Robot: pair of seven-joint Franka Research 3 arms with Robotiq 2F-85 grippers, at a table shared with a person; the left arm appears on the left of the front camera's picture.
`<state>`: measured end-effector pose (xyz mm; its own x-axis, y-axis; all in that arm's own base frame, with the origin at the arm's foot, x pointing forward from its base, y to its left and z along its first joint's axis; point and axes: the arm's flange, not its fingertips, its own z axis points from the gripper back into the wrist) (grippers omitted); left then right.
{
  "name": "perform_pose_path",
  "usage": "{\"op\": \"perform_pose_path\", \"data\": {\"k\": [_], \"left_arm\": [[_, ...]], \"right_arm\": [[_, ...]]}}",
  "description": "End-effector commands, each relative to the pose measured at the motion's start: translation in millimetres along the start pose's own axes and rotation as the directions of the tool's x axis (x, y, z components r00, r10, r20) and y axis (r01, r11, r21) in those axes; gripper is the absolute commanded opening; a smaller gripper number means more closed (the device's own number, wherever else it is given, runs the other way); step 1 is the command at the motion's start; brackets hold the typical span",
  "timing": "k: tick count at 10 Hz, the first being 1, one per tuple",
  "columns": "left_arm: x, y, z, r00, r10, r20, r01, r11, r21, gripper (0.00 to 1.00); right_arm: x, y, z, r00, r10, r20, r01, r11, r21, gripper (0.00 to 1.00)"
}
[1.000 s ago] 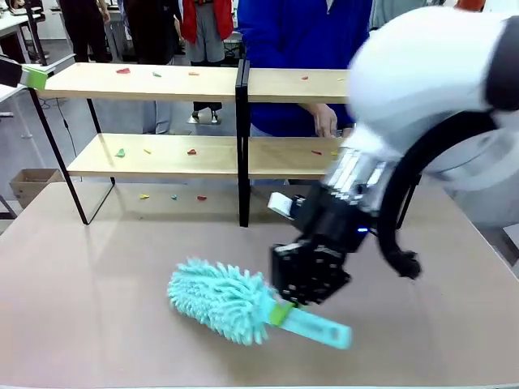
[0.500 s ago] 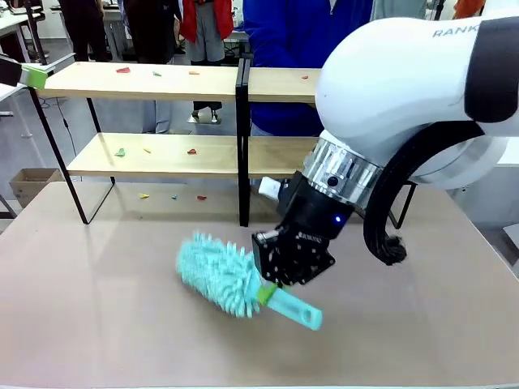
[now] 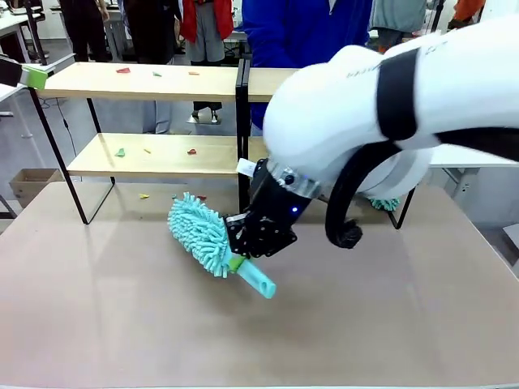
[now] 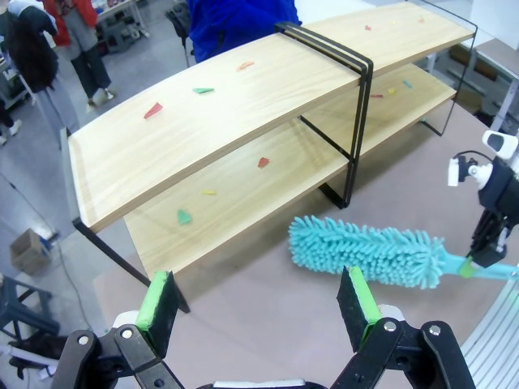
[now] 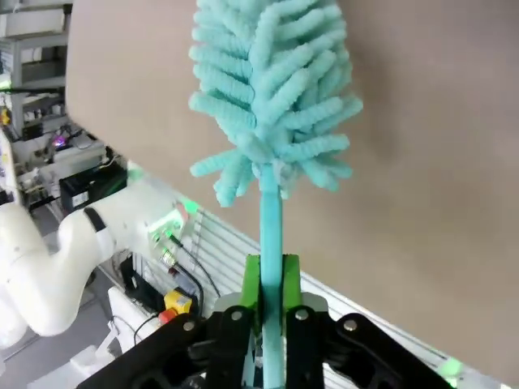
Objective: Clean the shelves.
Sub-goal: Clean a randomly selected level of the Shelf with the Duster.
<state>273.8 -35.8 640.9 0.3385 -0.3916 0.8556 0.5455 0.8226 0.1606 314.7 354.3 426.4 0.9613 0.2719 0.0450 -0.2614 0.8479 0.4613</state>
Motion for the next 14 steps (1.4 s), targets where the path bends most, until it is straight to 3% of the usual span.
{"op": "perform_pose_path", "data": {"k": [1,3,5,6,14], "left_arm": [[-0.7,0.2,-0.1,1.0,-0.001,-0.003,0.001,1.0,0.003,1.0],[-0.7,0.2,-0.1,1.0,-0.001,-0.003,0.001,1.0,0.003,1.0],[-0.7,0.2,-0.1,1.0,-0.001,-0.003,0.001,1.0,0.003,1.0],[-0.7,0.2,-0.1,1.0,-0.001,-0.003,0.001,1.0,0.003,1.0],[-0.7,0.2,-0.1,1.0,-0.001,-0.003,0.001,1.0,0.003,1.0]], "right_arm": [[11.0,23.1,-16.7,0.988,-0.03,0.152,0.047,0.993,-0.109,0.12],[23.9,21.8,-31.1,0.979,-0.12,0.165,0.149,0.974,-0.172,0.12],[51.0,14.6,-35.3,0.934,-0.183,0.308,0.224,0.969,-0.103,0.12],[63.7,11.3,-37.2,0.923,-0.206,0.325,0.25,0.963,-0.098,0.12],[149.7,16.9,-88.1,0.911,-0.253,0.326,0.293,0.953,-0.08,0.12]]}}
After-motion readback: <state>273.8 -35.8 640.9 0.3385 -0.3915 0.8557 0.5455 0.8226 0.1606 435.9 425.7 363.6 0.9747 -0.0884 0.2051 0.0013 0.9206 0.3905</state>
